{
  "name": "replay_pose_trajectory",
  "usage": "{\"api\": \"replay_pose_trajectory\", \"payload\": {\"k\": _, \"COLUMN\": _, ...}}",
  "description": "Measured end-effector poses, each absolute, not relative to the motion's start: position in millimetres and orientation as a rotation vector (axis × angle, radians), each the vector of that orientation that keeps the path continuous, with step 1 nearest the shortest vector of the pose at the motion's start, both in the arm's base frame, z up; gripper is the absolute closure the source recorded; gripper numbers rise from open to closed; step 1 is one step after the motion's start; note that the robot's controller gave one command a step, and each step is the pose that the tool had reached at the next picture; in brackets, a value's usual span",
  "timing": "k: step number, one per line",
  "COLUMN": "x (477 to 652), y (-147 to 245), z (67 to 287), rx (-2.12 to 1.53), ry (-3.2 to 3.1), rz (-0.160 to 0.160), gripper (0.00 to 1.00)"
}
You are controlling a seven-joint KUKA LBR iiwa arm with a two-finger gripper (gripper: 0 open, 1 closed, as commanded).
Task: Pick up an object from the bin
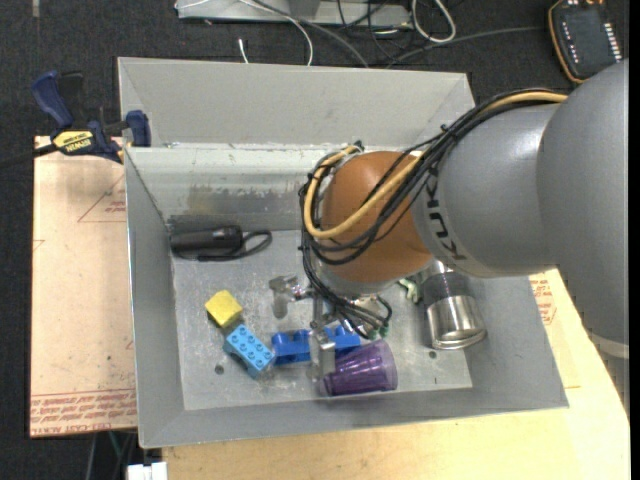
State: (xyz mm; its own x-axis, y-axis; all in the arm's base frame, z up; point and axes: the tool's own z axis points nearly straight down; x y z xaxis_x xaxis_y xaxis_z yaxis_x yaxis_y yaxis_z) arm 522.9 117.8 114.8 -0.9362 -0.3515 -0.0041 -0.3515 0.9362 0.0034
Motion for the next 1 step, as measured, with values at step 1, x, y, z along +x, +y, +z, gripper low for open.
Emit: {"api": "replay_pose_trajectory", "payload": {"k": 1, "x": 515.0, "y": 94.0, "z": 69.6, "rx": -0.297, "ry": 3.114, "rz": 0.001, "gripper": 0.0}}
